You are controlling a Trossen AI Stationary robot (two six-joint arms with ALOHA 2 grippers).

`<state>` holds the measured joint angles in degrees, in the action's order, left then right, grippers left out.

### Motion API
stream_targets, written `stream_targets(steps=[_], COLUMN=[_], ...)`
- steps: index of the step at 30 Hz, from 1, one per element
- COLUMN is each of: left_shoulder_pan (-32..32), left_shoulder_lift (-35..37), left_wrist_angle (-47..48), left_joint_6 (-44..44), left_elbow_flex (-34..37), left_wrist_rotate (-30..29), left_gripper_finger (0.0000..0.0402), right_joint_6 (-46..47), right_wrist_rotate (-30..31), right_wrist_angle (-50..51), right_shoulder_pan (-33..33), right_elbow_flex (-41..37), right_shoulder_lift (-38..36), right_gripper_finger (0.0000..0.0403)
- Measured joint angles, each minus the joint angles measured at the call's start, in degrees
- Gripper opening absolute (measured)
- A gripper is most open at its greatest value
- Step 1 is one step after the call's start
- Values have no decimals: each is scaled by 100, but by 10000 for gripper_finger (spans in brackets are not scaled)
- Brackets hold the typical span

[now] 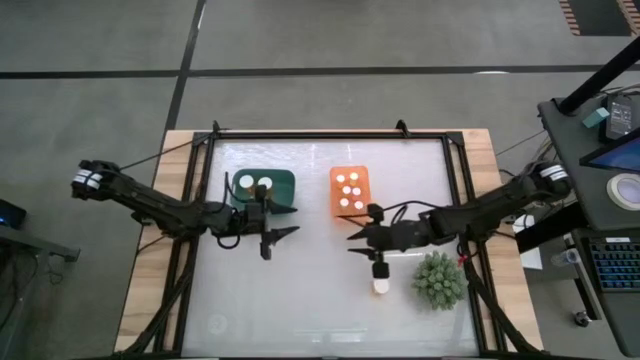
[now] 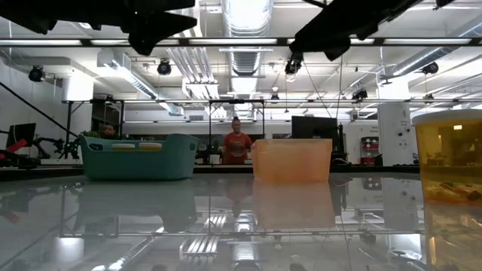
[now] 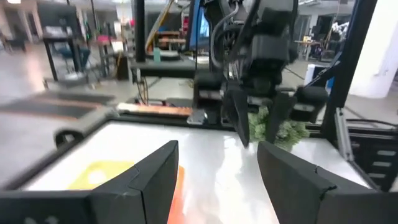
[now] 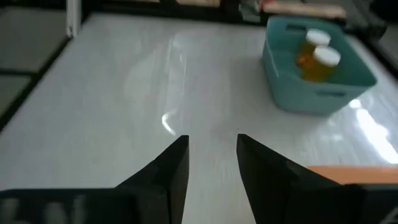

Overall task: Pick and place medicine bottles into bin by pill shape (circle, oval)
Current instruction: Put the large orange pill bottle into the green bin

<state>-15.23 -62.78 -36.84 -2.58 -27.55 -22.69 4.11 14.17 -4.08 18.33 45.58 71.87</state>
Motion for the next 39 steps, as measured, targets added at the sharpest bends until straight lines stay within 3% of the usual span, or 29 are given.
stream_targets(steps=[11, 19, 25, 29, 39], left_shoulder_pan=[-145, -239, -324, -368, -399], left_shoulder_lift=[-953, -1573, -2093, -2399, -3254], left_wrist_angle=[-818, -916, -836, -340, 1960], left_joint_6=[-1357, -1363, -1362, -1371, -1362], left_elbow_flex=[-46, -895, -1577, -2124, -3941], left_wrist_rotate=[26, 23, 18, 17, 13], left_gripper_finger=[205, 205, 205, 205, 205], right_joint_6=[-795, -1566, -1957, -2063, -2241], right_wrist_rotate=[-14, -351, -408, -410, -408], right_wrist_angle=[-1372, -2401, -2533, -2544, -2541], right_shoulder_pan=[282, 278, 278, 278, 278], right_elbow_flex=[-1295, -2019, -2276, -2386, -2730], right_shoulder_lift=[-1160, -1677, -2127, -2451, -3378], right_gripper_finger=[99, 80, 62, 56, 58])
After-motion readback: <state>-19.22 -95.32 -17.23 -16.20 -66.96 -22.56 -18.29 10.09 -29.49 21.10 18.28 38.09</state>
